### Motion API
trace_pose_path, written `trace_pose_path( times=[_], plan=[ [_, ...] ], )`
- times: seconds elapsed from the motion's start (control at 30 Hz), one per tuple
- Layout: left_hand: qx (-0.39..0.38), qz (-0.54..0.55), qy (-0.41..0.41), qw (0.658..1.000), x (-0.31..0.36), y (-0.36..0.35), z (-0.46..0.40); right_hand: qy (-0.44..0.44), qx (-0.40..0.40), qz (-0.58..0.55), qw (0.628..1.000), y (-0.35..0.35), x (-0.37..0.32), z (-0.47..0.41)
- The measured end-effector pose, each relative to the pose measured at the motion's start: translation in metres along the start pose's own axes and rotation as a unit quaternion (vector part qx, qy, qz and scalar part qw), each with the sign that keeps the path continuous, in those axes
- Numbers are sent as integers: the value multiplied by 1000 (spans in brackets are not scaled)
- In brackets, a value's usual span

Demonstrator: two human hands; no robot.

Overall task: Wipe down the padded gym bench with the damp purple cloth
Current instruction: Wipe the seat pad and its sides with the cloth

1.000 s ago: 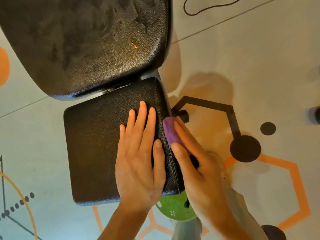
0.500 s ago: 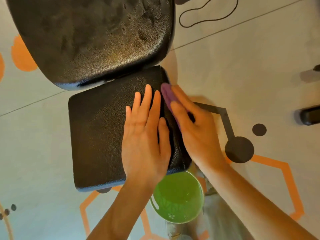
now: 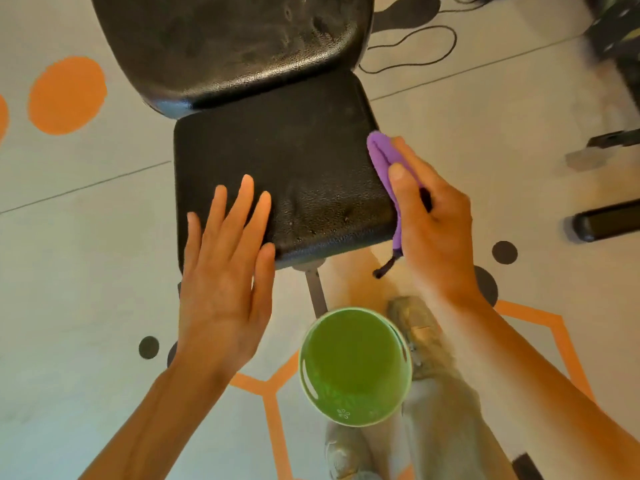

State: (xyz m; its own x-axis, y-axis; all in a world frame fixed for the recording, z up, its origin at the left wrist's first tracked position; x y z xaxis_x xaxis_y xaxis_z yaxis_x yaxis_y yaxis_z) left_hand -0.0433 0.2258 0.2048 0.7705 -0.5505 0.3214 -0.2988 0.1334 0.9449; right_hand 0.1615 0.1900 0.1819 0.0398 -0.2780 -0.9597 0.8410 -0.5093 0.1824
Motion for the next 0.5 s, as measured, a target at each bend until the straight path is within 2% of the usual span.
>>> trace_pose_path(
  times=[0.17,0.27,0.37,0.5],
  plan=[
    [9,-50,-7,999,-8,-10,7,92,40,40,994,5,11,46],
    [22,-60,-27,998,-9,-13,7,162,28,105,981,1,5,42],
    [47,-84,-32,995,-10,-14,8,272,5,200,941,-6,5,44],
    [91,-106,-48,989,-6,-16,7,374,-10,260,890,0,16,35]
  ],
)
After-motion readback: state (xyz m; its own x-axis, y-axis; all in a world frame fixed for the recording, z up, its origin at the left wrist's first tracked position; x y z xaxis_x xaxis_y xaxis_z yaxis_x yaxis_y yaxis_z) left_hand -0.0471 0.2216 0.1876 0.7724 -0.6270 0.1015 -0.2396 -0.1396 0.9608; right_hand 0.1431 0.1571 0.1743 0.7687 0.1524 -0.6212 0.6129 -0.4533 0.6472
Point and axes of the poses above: each hand's wrist, its own z-axis away from the middle knuckle, its own y-axis out of the back of the hand, x = y × z, the point moved 6 cm from there along -z, towards the middle knuckle, and after that the axes turned 6 degrees about -y, right-handed, at the moved point
